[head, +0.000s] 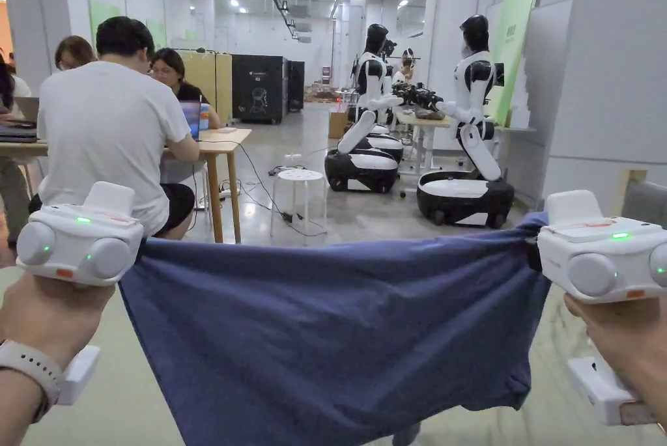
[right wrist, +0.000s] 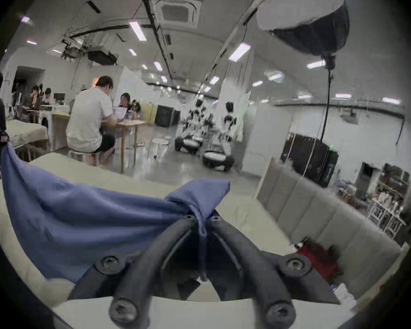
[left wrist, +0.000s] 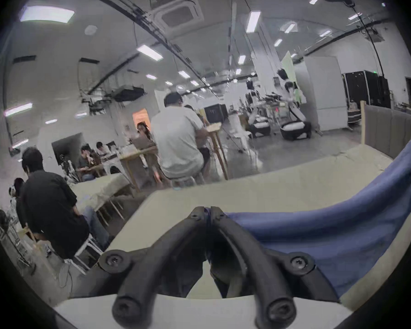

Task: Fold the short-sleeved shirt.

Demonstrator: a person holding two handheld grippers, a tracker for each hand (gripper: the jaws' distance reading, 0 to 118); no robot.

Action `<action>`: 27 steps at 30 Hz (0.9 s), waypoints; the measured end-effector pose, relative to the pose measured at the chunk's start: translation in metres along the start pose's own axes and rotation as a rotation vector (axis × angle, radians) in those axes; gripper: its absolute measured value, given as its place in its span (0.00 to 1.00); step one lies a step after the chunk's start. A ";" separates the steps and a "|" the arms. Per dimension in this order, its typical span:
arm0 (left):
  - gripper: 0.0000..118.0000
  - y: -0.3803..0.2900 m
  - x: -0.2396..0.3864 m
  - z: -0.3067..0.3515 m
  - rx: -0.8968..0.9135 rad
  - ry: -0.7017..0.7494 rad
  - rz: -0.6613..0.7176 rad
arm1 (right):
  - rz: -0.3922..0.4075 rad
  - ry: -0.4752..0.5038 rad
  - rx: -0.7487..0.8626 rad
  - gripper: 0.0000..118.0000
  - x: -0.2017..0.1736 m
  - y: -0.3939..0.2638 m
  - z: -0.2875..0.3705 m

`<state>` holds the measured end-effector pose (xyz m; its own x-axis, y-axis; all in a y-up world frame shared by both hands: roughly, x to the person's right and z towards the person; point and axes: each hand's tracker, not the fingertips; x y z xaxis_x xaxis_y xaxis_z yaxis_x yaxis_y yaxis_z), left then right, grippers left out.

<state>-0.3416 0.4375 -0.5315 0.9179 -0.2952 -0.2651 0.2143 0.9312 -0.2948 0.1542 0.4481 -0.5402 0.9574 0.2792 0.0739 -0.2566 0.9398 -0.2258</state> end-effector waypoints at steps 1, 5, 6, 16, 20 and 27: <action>0.00 0.013 -0.005 -0.007 0.010 0.006 -0.004 | 0.023 -0.019 0.017 0.02 -0.002 0.012 -0.001; 0.00 0.060 -0.016 -0.020 0.074 0.053 -0.031 | 0.055 -0.046 0.045 0.02 -0.002 0.053 -0.015; 0.00 0.071 -0.019 -0.022 0.088 0.062 -0.021 | 0.059 -0.051 0.049 0.02 0.000 0.064 -0.015; 0.00 0.123 -0.026 -0.047 0.162 0.087 -0.028 | 0.057 -0.065 0.098 0.02 0.012 0.103 -0.027; 0.00 0.087 -0.008 -0.065 0.118 0.081 -0.041 | 0.043 -0.041 0.045 0.02 0.000 0.067 -0.052; 0.00 -0.010 0.026 -0.076 0.010 0.034 -0.006 | 0.032 -0.009 -0.088 0.02 -0.021 -0.028 -0.072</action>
<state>-0.3457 0.4043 -0.6051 0.9047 -0.3079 -0.2945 0.2234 0.9314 -0.2874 0.1505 0.4016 -0.6051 0.9475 0.3108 0.0745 -0.2738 0.9096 -0.3125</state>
